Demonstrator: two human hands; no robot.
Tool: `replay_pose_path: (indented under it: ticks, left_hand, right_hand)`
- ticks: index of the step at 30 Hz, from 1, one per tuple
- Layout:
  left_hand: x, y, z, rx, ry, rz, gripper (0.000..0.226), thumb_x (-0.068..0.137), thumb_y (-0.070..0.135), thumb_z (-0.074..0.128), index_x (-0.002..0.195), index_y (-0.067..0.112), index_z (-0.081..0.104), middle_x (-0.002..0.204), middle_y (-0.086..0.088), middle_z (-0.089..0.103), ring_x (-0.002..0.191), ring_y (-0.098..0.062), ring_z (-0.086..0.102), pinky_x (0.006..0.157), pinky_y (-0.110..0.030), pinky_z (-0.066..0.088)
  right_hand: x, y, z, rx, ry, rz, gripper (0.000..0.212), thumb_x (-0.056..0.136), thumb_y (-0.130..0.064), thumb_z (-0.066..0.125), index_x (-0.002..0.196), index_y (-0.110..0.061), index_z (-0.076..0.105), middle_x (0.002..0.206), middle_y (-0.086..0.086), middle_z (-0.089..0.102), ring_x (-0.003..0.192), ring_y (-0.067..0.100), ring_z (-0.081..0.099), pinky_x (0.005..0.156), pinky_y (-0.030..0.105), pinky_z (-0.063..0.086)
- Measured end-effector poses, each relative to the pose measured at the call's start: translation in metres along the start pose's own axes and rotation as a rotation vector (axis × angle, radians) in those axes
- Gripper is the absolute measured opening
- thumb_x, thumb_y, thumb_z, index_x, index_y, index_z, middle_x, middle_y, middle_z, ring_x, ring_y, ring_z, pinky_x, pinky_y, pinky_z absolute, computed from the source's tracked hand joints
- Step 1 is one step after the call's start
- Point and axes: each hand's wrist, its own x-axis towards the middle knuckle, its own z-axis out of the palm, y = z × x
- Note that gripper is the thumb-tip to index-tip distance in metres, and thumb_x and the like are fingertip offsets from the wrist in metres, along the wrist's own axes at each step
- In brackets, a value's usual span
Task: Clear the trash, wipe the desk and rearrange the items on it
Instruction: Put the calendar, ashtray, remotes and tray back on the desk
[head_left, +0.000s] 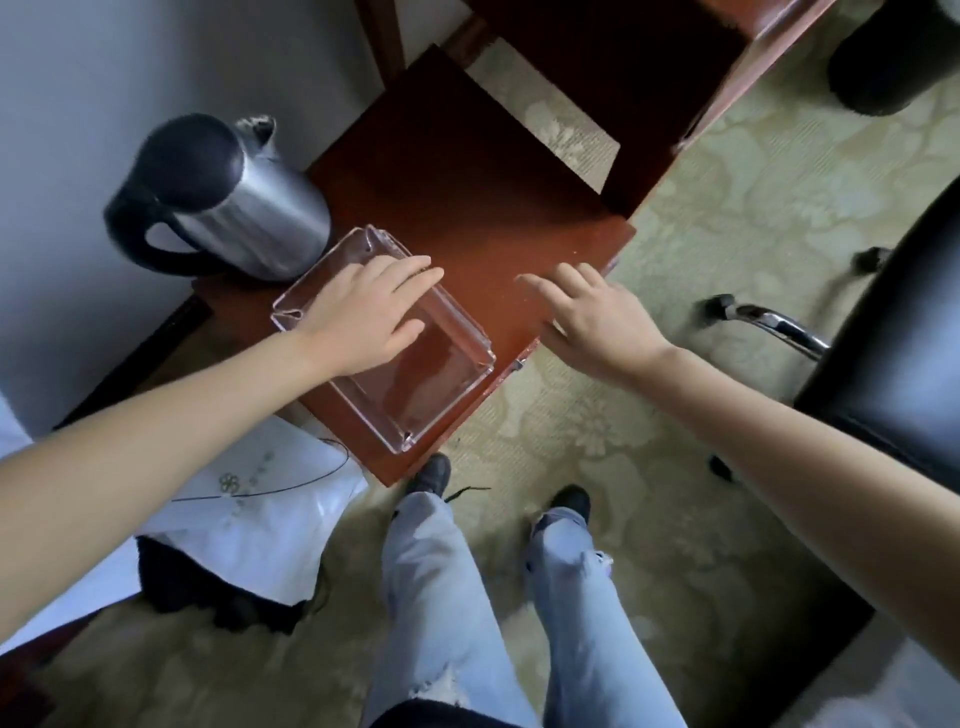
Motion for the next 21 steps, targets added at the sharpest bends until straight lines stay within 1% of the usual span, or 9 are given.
replay_pose_path:
  ticks: [3,5,7,9,11,14,18,20,21]
  left_hand:
    - [-0.013,-0.047,0.019,0.053,0.112,0.016,0.061,0.084,0.040,0.036,0.135,0.007,0.044,0.137,-0.015,0.048,0.116,-0.034,0.049,0.092,-0.045,0.041]
    - [-0.019,-0.077,0.019,0.080,0.258,0.044,0.058,0.086,0.039,0.040,0.134,0.006,0.043,0.137,-0.017,0.047,0.119,-0.033,0.044,0.098,-0.046,0.033]
    - [-0.025,-0.109,0.011,0.099,0.396,0.041,0.059,0.087,0.042,0.042,0.134,0.008,0.041,0.139,-0.018,0.044,0.123,-0.031,0.035,0.103,-0.047,0.025]
    - [-0.029,-0.138,0.000,0.125,0.499,0.016,0.062,0.086,0.049,0.043,0.135,0.011,0.040,0.142,-0.017,0.042,0.126,-0.030,0.028,0.106,-0.052,0.021]
    - [-0.029,-0.161,-0.008,0.146,0.531,-0.035,0.069,0.082,0.057,0.046,0.135,0.013,0.040,0.144,-0.015,0.040,0.128,-0.031,0.026,0.107,-0.056,0.020]
    - [-0.034,-0.185,-0.014,0.095,0.517,-0.154,0.081,0.072,0.062,0.050,0.137,0.016,0.039,0.148,-0.011,0.034,0.130,-0.034,0.032,0.107,-0.055,0.021]
    - [-0.054,-0.206,-0.014,-0.109,0.521,-0.326,0.091,0.063,0.066,0.050,0.139,0.018,0.036,0.150,-0.005,0.031,0.128,-0.033,0.036,0.098,-0.048,0.035]
    - [-0.065,-0.214,-0.010,-0.263,0.502,-0.382,0.096,0.060,0.067,0.051,0.140,0.018,0.034,0.148,-0.003,0.033,0.129,-0.028,0.038,0.095,-0.046,0.039]
    - [-0.069,-0.217,-0.008,-0.354,0.482,-0.398,0.098,0.058,0.067,0.053,0.141,0.018,0.032,0.146,-0.003,0.036,0.128,-0.026,0.041,0.094,-0.043,0.040]
  right_hand:
    - [0.028,-0.028,0.035,0.034,-0.013,0.042,0.045,0.084,-0.022,0.057,0.127,-0.011,0.050,0.100,0.011,0.057,0.086,0.032,0.054,0.062,0.039,0.050]
    - [0.050,-0.046,0.058,0.131,-0.059,0.159,0.049,0.088,-0.029,0.051,0.134,-0.012,0.043,0.116,0.012,0.054,0.099,0.034,0.050,0.073,0.043,0.051]
    - [0.072,-0.058,0.082,0.230,-0.102,0.282,0.055,0.091,-0.035,0.049,0.140,-0.016,0.033,0.132,0.010,0.046,0.112,0.033,0.044,0.087,0.045,0.047]
    - [0.093,-0.068,0.100,0.318,-0.152,0.361,0.062,0.090,-0.035,0.052,0.143,-0.018,0.026,0.140,0.011,0.040,0.119,0.033,0.043,0.096,0.040,0.040]
    - [0.110,-0.074,0.112,0.414,-0.186,0.445,0.066,0.089,-0.032,0.055,0.145,-0.019,0.022,0.141,0.013,0.039,0.120,0.031,0.046,0.096,0.035,0.038]
    - [0.123,-0.075,0.126,0.447,-0.165,0.552,0.062,0.089,-0.027,0.056,0.143,-0.020,0.027,0.134,0.016,0.046,0.111,0.033,0.053,0.091,0.033,0.040]
    - [0.118,-0.080,0.123,0.536,-0.106,0.606,0.043,0.089,-0.013,0.053,0.130,-0.024,0.047,0.112,0.008,0.064,0.100,0.025,0.059,0.081,0.025,0.041]
    - [0.110,-0.080,0.116,0.531,-0.079,0.586,0.037,0.090,-0.017,0.050,0.125,-0.031,0.048,0.098,0.007,0.065,0.086,0.025,0.061,0.077,0.029,0.047]
    - [0.107,-0.079,0.112,0.508,-0.075,0.579,0.036,0.090,-0.019,0.048,0.123,-0.033,0.045,0.095,0.008,0.064,0.083,0.027,0.060,0.076,0.032,0.048]
